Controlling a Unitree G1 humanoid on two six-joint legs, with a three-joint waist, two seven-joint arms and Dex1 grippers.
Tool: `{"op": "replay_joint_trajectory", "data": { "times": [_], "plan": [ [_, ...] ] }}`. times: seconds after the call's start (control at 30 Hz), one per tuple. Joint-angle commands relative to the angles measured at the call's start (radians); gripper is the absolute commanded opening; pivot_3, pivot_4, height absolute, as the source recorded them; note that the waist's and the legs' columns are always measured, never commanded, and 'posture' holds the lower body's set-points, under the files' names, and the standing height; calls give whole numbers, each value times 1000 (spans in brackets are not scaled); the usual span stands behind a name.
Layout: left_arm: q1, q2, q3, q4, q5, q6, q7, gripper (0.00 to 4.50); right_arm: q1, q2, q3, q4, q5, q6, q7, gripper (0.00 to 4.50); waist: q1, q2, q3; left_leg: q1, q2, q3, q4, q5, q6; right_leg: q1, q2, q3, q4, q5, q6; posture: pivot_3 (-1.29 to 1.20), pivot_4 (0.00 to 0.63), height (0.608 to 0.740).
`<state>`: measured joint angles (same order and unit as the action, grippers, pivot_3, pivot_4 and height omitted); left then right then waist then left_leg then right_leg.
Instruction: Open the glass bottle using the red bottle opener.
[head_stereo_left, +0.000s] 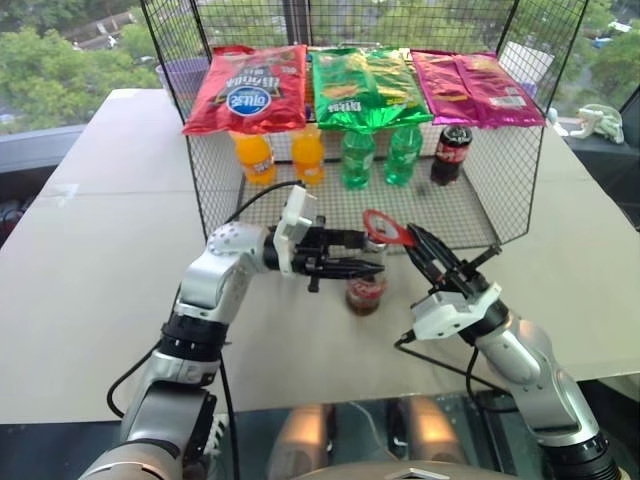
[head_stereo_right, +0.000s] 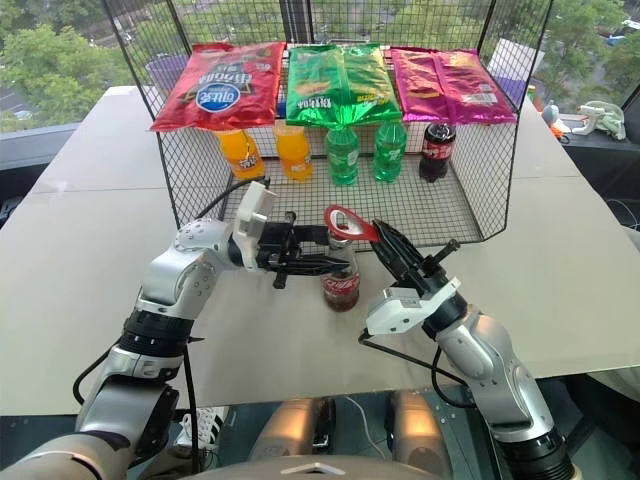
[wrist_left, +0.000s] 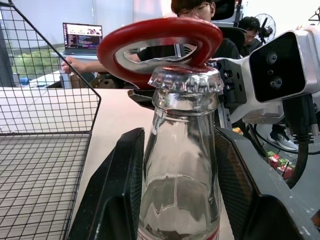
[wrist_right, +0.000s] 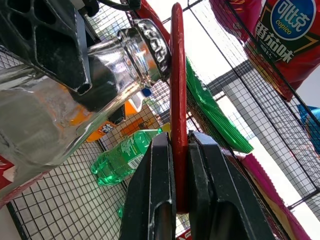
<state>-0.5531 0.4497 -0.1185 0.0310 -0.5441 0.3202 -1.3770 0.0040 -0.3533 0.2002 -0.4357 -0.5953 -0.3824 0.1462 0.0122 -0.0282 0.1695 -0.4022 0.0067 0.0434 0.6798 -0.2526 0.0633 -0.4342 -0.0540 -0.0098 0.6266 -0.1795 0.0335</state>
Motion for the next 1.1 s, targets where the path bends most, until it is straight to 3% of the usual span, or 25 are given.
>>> {"op": "replay_joint_trajectory", "data": {
  "times": [0.03,0.07,0.1,0.23,0.47,0.67,1.1],
  "plan": [
    [16,21,-21,13,20,13,-14,1790,5,5,0,-28,0,-13,-11,0,0,0,0,0,0,0,0,0,0,0,0,0,0,0,0,0,150,740],
    [14,24,-23,17,18,22,-19,1790,5,6,2,-28,-2,-14,-11,0,0,0,0,0,0,0,0,0,0,0,0,0,0,0,0,0,150,740],
    [12,25,-24,20,17,25,-21,2582,5,8,3,-27,-3,-14,-11,0,0,0,0,0,0,0,0,0,0,0,0,0,0,0,0,0,150,740],
    [10,28,-27,18,21,23,-26,4227,0,13,10,-25,-7,-14,-10,0,-1,0,1,-2,0,0,0,0,0,-2,0,0,0,0,0,0,150,740],
    [6,26,-33,19,29,17,-32,4227,-2,18,10,-26,-7,-12,-10,0,0,0,1,-13,0,0,0,0,0,-13,1,0,0,0,0,0,150,740],
    [6,26,-35,24,30,11,-37,2428,10,20,-1,-42,1,-13,-16,0,-1,0,0,-13,0,1,0,0,0,-13,2,0,0,0,0,0,150,740],
    [6,23,-35,26,33,-10,-37,2428,25,50,-20,-58,64,-21,-25,0,-1,0,0,-13,0,1,0,0,0,-13,2,1,0,0,0,0,150,740]
  ]
}}
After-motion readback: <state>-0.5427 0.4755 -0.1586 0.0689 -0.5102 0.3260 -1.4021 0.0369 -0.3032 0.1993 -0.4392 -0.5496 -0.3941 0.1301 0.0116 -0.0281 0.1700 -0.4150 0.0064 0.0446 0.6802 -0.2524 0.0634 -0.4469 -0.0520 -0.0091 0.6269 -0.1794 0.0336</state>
